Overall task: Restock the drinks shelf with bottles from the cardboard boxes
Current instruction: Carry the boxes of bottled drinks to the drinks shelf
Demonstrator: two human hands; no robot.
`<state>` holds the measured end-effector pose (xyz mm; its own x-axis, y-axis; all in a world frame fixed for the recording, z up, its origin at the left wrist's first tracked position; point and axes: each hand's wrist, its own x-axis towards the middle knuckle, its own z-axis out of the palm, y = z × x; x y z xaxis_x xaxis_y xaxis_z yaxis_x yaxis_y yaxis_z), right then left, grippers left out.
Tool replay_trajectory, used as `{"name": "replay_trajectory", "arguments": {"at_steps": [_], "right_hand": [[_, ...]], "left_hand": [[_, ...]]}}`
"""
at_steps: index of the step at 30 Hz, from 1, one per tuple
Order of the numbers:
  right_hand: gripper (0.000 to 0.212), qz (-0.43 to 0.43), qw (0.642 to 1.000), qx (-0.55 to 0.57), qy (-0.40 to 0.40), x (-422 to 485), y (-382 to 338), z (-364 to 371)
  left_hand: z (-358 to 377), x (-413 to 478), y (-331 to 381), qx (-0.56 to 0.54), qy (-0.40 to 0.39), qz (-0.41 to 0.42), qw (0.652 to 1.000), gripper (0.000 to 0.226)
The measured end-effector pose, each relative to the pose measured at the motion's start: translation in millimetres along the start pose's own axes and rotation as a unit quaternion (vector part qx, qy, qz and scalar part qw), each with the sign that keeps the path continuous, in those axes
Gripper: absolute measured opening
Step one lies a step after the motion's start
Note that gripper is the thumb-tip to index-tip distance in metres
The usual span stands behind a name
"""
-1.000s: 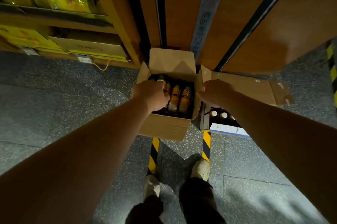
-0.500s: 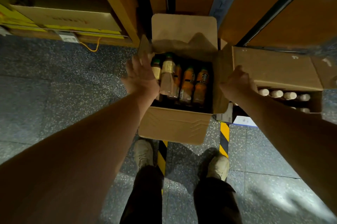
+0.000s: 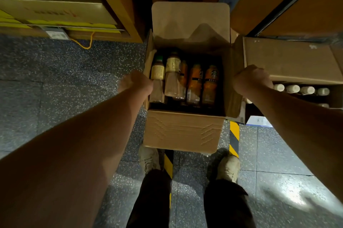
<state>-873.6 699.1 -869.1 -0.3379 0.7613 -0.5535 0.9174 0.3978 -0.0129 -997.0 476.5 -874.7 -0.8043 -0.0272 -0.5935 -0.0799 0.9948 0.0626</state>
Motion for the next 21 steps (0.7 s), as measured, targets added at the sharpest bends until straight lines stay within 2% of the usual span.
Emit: {"name": "replay_trajectory", "arguments": {"at_steps": [5,15,21], "right_hand": [[0.036,-0.038,0.998,-0.047,-0.02,1.2,2.7,-7.3],[0.031,-0.053,0.997,-0.022,-0.058,-6.5,14.7,-11.7],[0.031,-0.089,0.991,-0.007,-0.096,-18.7,-10.6,-31.0]], "left_hand": [[-6.5,0.4,2.9,0.075,-0.023,0.031,0.996,0.028],[-18.1,-16.5,-25.0,0.058,-0.049,0.062,0.995,0.024],[-34.8,-18.4,-57.4,0.016,-0.082,0.048,0.995,0.02]]}}
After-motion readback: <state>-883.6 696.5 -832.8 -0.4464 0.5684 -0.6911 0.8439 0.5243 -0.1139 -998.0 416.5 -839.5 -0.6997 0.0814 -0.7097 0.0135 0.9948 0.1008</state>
